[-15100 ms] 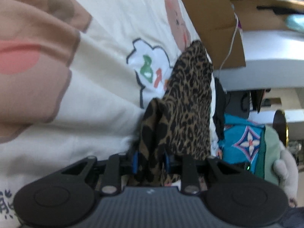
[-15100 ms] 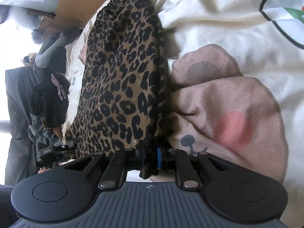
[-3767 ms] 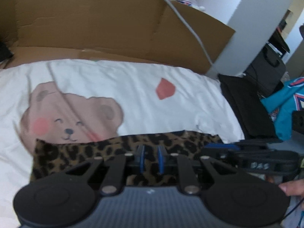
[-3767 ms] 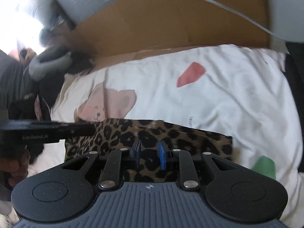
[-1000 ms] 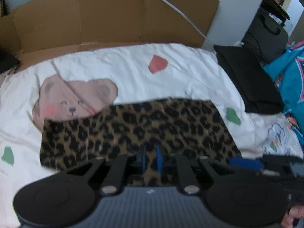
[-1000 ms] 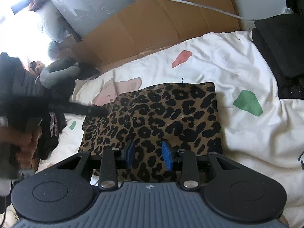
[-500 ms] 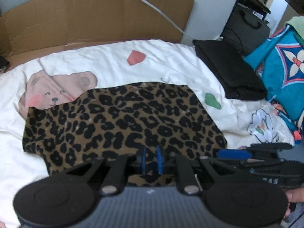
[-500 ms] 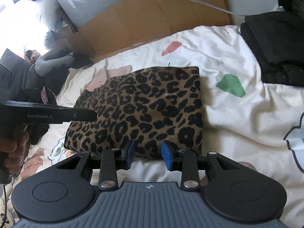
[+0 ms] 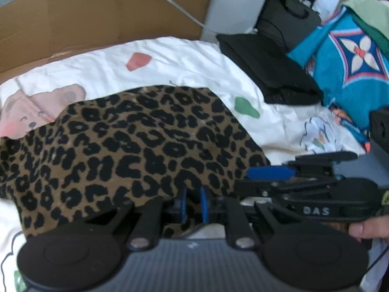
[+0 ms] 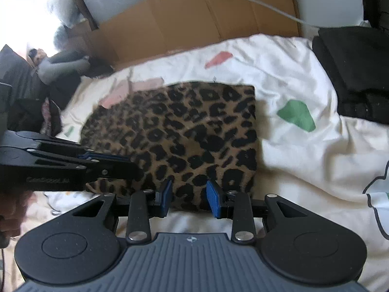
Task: Fold clothes
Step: 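Pull the leopard skirt's edge with both grippers to flatten it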
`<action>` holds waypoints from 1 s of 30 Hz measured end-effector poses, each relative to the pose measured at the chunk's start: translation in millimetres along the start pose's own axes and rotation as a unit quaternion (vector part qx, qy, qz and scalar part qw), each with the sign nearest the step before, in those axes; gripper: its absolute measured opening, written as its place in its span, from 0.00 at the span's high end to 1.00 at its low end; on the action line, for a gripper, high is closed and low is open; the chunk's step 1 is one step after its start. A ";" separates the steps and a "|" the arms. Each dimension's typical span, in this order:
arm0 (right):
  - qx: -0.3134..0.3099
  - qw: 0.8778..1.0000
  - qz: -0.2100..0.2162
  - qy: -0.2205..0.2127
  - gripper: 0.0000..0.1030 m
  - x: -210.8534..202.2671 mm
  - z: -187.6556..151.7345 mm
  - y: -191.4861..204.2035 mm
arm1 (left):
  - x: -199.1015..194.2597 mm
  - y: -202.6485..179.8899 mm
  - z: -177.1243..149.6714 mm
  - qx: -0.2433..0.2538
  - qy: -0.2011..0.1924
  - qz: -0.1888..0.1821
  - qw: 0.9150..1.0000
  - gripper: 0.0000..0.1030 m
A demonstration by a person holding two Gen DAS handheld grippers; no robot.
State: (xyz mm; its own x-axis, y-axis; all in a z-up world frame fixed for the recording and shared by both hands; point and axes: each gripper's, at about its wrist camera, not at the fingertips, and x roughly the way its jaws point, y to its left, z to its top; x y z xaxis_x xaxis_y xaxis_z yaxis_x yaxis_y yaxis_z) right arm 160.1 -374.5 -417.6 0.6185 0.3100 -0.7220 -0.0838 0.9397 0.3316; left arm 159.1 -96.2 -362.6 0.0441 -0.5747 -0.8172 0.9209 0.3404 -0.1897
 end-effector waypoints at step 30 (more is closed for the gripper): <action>-0.002 0.999 -0.035 0.016 0.66 6.1 -8.4 12.9 | -7.4 29.3 -28.8 -0.066 0.041 0.039 0.996 0.88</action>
State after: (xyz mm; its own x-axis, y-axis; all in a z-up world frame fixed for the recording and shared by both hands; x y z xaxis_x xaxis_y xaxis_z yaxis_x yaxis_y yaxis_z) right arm 156.2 -359.3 -422.9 0.5971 0.2486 -0.7626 -0.0447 0.9596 0.2779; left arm 174.6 -60.6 -377.7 0.0768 -0.4810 -0.8733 0.8565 0.4803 -0.1892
